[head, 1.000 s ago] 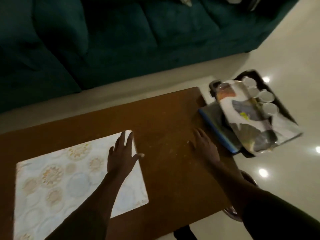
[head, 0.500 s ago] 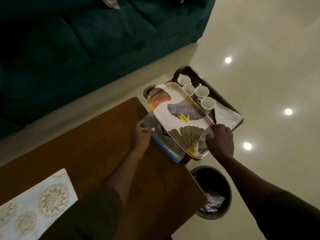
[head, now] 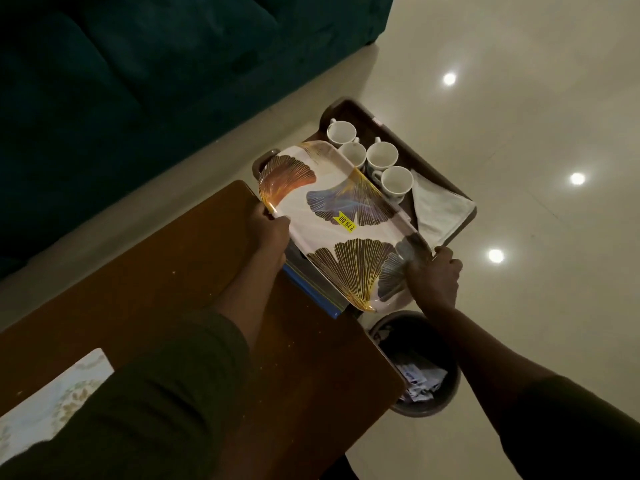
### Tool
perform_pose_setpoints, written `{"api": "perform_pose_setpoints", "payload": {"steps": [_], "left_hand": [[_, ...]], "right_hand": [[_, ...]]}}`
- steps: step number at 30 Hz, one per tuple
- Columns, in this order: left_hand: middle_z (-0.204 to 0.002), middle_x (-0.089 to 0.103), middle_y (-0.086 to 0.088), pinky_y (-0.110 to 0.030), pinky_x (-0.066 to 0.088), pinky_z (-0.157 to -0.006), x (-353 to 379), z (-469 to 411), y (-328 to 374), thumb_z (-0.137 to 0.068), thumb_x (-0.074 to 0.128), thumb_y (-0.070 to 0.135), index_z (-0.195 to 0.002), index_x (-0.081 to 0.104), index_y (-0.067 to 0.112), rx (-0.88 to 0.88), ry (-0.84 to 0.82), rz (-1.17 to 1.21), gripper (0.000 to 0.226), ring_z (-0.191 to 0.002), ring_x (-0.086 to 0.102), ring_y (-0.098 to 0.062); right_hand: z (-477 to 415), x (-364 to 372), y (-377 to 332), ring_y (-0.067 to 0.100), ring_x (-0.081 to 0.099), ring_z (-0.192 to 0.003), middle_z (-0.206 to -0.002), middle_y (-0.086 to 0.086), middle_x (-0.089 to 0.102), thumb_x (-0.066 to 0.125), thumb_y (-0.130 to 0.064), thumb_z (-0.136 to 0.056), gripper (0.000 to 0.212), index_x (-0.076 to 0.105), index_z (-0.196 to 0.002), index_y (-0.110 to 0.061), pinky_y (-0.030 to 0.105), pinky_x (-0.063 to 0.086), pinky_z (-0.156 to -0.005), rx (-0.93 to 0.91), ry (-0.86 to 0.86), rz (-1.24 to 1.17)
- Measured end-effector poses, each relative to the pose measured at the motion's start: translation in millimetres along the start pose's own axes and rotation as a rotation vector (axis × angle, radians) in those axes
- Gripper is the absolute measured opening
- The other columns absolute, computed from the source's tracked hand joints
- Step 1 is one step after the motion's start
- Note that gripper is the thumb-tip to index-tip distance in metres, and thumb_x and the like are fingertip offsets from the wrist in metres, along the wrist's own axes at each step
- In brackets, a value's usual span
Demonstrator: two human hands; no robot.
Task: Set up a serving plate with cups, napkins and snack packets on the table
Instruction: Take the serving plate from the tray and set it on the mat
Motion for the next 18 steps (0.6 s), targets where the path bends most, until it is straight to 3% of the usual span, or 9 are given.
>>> {"api": "perform_pose_setpoints", "payload": {"steps": [5, 9, 13, 15, 18], "left_hand": [[-0.115, 0.063, -0.004, -0.036, 0.057, -0.082, -49, 2, -5, -0.093, 0.058, 0.003, -0.131, 0.054, 0.017, 0.035, 0.025, 0.065, 0.041, -0.104, 0.063, -0.022], [-0.122, 0.064, -0.008, -0.043, 0.056, -0.092, -125, -2, -19, -0.094, 0.058, 0.005, -0.137, 0.052, 0.017, -0.009, 0.058, 0.116, 0.045, -0.103, 0.064, -0.022], [-0.115, 0.065, -0.005, -0.049, 0.053, -0.098, -216, 9, -49, -0.094, 0.060, 0.007, -0.141, 0.047, 0.016, -0.056, 0.087, 0.203, 0.050, -0.102, 0.064, -0.023], [-0.123, 0.064, -0.009, -0.050, 0.050, -0.101, -257, 22, -68, -0.093, 0.062, 0.011, -0.140, 0.047, 0.014, -0.087, 0.093, 0.270, 0.049, -0.111, 0.063, -0.028], [-0.115, 0.068, -0.007, -0.043, 0.054, -0.086, -333, 54, -108, -0.091, 0.067, 0.020, -0.138, 0.048, 0.019, -0.171, 0.056, 0.305, 0.051, -0.100, 0.066, -0.028]], "right_hand": [[32, 12, -16, 0.030, 0.065, -0.091, -0.101, 0.007, 0.066, 0.041, -0.063, -0.089, 0.054, 0.055, -0.114, -0.018, 0.047, 0.055, -0.081, -0.126, -0.019, 0.011], [72, 38, -41, 0.027, 0.065, -0.076, -0.082, 0.009, 0.069, 0.044, -0.055, -0.092, 0.047, 0.065, -0.088, -0.013, 0.040, 0.053, -0.067, -0.349, -0.098, -0.050], [133, 77, -66, 0.025, 0.066, -0.085, -0.092, 0.005, 0.069, 0.046, -0.042, -0.097, 0.035, 0.065, -0.105, -0.014, 0.043, 0.054, -0.076, -0.515, -0.265, 0.019], [166, 99, -70, 0.027, 0.065, -0.085, -0.089, 0.004, 0.067, 0.045, -0.036, -0.099, 0.030, 0.064, -0.104, -0.014, 0.042, 0.052, -0.076, -0.545, -0.315, 0.020], [234, 143, -75, 0.030, 0.065, -0.081, -0.085, 0.011, 0.066, 0.045, -0.031, -0.100, 0.029, 0.062, -0.091, -0.009, 0.043, 0.053, -0.071, -0.533, -0.413, 0.012]]}}
Point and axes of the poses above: each hand's wrist, its own z-axis away from the middle knuckle, its own x-axis out of the palm, y = z × x, the point moved 2 cm from there along -z, towards the middle knuckle
